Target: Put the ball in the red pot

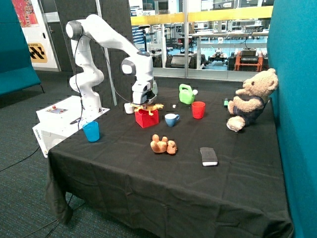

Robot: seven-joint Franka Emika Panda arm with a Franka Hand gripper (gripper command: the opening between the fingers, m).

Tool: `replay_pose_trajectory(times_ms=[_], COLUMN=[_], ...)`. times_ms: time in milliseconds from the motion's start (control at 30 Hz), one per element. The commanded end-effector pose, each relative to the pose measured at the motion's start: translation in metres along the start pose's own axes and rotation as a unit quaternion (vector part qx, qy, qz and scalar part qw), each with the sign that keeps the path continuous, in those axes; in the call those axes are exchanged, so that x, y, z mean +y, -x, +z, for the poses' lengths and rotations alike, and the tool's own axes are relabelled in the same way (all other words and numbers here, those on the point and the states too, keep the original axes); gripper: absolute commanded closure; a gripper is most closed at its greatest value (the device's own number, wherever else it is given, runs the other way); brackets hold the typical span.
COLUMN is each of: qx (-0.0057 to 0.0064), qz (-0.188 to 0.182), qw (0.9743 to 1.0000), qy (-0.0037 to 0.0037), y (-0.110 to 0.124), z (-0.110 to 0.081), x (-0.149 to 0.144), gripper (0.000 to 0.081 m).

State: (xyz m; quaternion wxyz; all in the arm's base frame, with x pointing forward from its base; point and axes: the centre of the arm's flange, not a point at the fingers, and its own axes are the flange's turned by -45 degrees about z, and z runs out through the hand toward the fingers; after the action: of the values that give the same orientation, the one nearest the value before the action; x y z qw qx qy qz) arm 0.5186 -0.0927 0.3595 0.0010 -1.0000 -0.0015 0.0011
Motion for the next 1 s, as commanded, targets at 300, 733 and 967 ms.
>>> replay_pose_trajectory(times_ms=[300, 733, 967], qx=[0.0011, 0.0010, 0.0010], qz=[-0.003, -0.015, -0.026], qw=[1.0000, 0.9999, 0.9997], qy=[0.00098, 0.00099, 0.00100], y=[0.005, -0.002, -0.008], z=[0.002, -0.011, -0.025], x=[0.001, -0.006, -0.014], gripper=[0.0808, 0.0808, 0.0808])
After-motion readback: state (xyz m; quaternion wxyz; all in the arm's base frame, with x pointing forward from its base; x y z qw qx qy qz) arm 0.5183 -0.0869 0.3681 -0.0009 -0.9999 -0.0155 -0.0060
